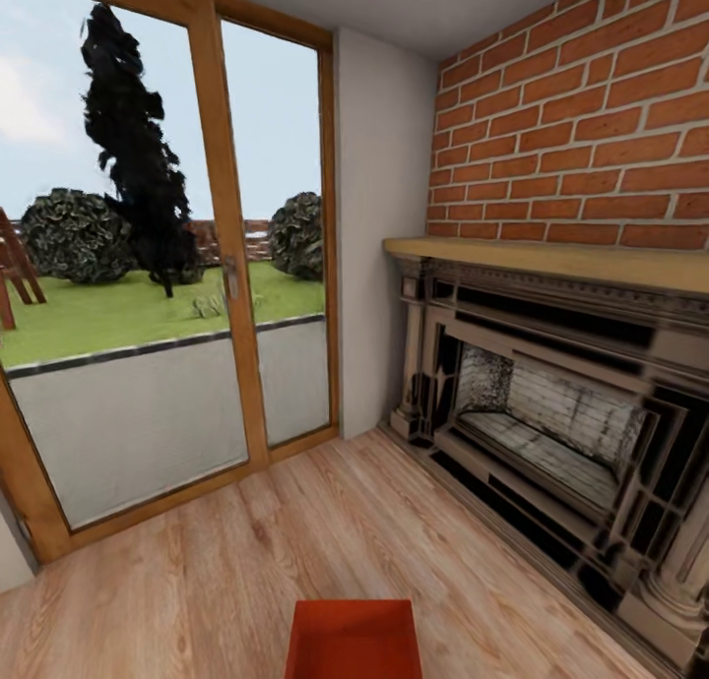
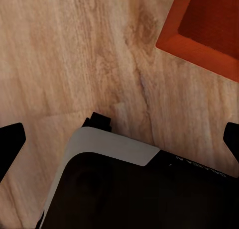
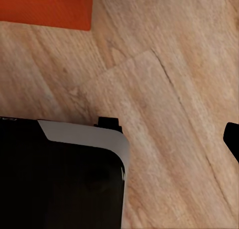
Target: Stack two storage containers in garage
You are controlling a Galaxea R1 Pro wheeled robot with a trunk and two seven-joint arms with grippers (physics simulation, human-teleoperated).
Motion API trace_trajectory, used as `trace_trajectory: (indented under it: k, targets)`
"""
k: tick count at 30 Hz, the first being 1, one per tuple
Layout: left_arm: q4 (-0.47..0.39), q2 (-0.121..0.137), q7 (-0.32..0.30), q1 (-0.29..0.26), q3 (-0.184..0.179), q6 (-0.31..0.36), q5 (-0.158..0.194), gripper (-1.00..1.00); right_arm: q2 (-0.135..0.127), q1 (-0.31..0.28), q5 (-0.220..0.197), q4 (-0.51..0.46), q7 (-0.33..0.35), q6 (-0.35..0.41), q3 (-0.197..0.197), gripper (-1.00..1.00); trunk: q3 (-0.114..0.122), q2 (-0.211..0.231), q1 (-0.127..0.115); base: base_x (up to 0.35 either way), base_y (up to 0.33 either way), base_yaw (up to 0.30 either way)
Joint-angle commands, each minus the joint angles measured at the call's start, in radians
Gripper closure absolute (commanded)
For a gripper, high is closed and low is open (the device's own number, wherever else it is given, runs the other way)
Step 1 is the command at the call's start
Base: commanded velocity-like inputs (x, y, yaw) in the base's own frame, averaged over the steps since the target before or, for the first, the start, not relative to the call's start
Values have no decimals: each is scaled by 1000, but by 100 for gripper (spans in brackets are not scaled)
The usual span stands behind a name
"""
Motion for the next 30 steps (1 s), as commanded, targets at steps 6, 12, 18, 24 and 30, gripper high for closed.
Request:
trace_trajectory:
  k: [6, 12, 18, 24, 30]
  targets:
    - [0, 0, 3, -1, -9, 0, 13, -100, 0, -1, -12, 3, -1, -7, 8, -100, -1, -1, 0, 24, 3, 0]
    - [0, 0, 4, -1, -8, -1, 20, -100, 3, -1, -21, 3, -1, -5, 5, -100, -1, -1, 0, 0, 0, 0]
    - [0, 0, 4, -1, -8, -1, 21, -100, 1, -1, -21, 3, -1, -1, 4, -100, -7, -1, 0, 0, 0, 0]
    - [0, 1, 4, -1, -7, -1, 22, -100, 1, -1, -21, 3, -1, 5, 4, -100, -16, -1, 0, 0, 0, 0]
    - [-1, 2, 4, -1, -7, 0, 21, -100, -1, -1, -21, 3, 0, 5, 4, -100, -26, -1, 0, 0, 0, 0]
